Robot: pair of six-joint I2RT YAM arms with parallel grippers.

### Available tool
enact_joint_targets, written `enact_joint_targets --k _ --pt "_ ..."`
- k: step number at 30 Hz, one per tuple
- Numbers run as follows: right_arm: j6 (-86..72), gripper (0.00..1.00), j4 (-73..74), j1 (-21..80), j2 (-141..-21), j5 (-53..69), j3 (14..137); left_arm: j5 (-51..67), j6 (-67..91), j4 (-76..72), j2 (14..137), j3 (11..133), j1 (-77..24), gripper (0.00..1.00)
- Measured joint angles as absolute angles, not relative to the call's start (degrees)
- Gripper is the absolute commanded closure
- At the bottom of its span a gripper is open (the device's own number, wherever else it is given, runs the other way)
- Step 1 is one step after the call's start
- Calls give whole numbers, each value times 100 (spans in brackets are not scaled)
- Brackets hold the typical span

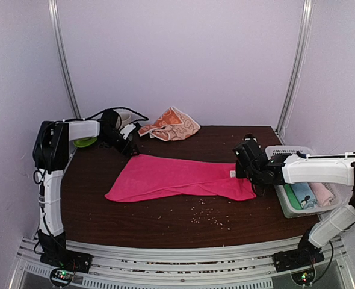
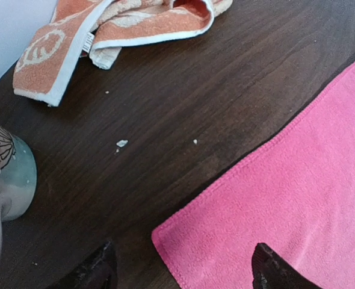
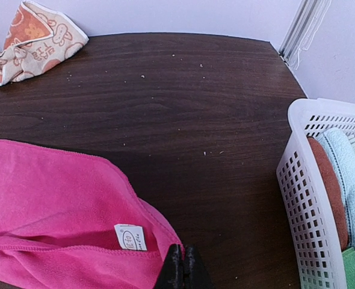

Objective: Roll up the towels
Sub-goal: Adjust the towel at the center of the board.

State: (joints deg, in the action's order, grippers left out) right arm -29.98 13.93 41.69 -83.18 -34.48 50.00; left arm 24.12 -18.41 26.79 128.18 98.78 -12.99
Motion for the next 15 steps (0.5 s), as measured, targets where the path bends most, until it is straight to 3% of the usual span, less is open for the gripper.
enact_joint_targets --k 15 --pt "-3216 100 1389 4248 -8241 -3275 5026 2644 -1944 2891 13723 10715 -1269 35"
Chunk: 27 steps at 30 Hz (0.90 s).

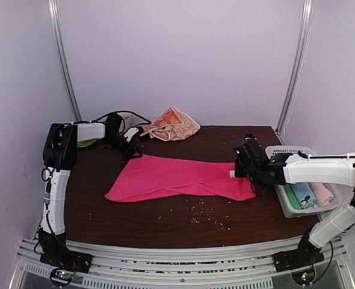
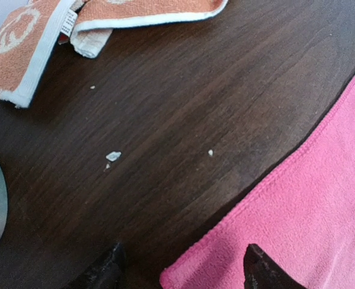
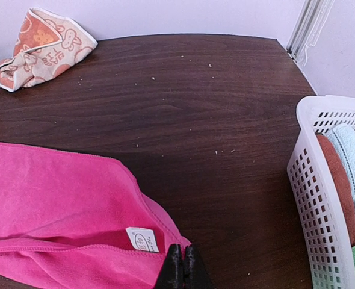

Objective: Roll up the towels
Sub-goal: Adjust the towel at the center of the board, then pick up the towel from the center of the board.

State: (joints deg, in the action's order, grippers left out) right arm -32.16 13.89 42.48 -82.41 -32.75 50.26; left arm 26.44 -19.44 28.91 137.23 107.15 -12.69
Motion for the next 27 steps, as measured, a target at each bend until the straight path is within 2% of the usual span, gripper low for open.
enact_joint_targets --k 4,8,18,27 --pt "-3299 100 1391 4327 -8224 -3273 5026 2801 -2003 3044 13845 10916 -1208 41" --pt "-3334 100 1393 4366 -8221 -3277 5026 3046 -2117 3177 13933 11039 -1127 44" --pt "-3347 100 1396 4407 -8093 -3282 5033 3391 -2305 3376 13955 11037 -1015 67" --pt "-3345 100 1404 4438 -8088 -3288 5043 3649 -2331 3496 13981 11037 -978 70"
